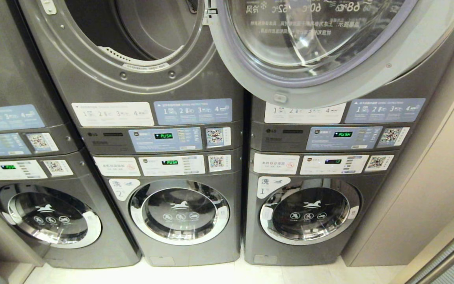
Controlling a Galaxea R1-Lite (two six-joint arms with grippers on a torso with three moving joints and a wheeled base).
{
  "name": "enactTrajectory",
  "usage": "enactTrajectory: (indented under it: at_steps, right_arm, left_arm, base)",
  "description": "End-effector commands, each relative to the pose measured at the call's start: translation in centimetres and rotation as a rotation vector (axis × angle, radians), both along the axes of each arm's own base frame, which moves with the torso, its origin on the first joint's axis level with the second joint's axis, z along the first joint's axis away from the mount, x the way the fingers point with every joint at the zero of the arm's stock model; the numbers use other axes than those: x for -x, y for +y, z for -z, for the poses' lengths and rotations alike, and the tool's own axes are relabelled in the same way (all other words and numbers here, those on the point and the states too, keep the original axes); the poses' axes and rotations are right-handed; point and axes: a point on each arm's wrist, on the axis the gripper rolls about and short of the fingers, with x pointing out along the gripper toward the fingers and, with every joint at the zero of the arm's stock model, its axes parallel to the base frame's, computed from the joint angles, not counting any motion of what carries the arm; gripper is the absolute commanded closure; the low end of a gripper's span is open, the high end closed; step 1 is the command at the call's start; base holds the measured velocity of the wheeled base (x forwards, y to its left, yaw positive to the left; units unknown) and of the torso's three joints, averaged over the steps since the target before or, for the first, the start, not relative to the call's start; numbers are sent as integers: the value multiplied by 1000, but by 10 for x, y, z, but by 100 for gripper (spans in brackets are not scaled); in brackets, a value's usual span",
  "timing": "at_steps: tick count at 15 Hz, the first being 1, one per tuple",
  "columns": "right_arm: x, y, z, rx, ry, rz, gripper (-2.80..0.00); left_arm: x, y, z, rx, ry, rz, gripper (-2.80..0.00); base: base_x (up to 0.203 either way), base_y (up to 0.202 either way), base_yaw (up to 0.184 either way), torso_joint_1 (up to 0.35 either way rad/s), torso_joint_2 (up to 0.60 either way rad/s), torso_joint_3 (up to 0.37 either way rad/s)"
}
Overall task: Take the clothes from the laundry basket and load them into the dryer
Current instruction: Take the clothes out of the basket
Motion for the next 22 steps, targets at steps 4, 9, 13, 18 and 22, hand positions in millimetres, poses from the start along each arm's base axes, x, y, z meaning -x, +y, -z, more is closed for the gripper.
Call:
enactTrajectory:
  at_steps: [4, 9, 13, 18, 22]
  right_arm:
    - [0, 0, 0, 2, 0, 0, 0]
    - [0, 0, 0, 1, 0, 0, 0]
    - [0, 0, 0, 1, -1, 0, 0]
    - [0, 0, 0, 1, -2, 0, 0]
    - [0, 0, 0, 1, -2, 0, 0]
  left_arm:
    - [31, 0, 2, 8, -401, 9, 0]
    - [34, 0, 3, 9, -437, 0, 0]
    - [34, 0, 3, 5, -437, 5, 0]
    - [34, 0, 3, 8, -436, 2, 0]
    - [34, 0, 3, 8, -437, 2, 0]
  base:
    - [0, 0, 0, 0, 0, 0]
    - [0, 0, 0, 0, 0, 0]
    - [0, 0, 0, 0, 0, 0]
    - [0, 0, 0, 0, 0, 0]
    - [0, 0, 0, 0, 0, 0]
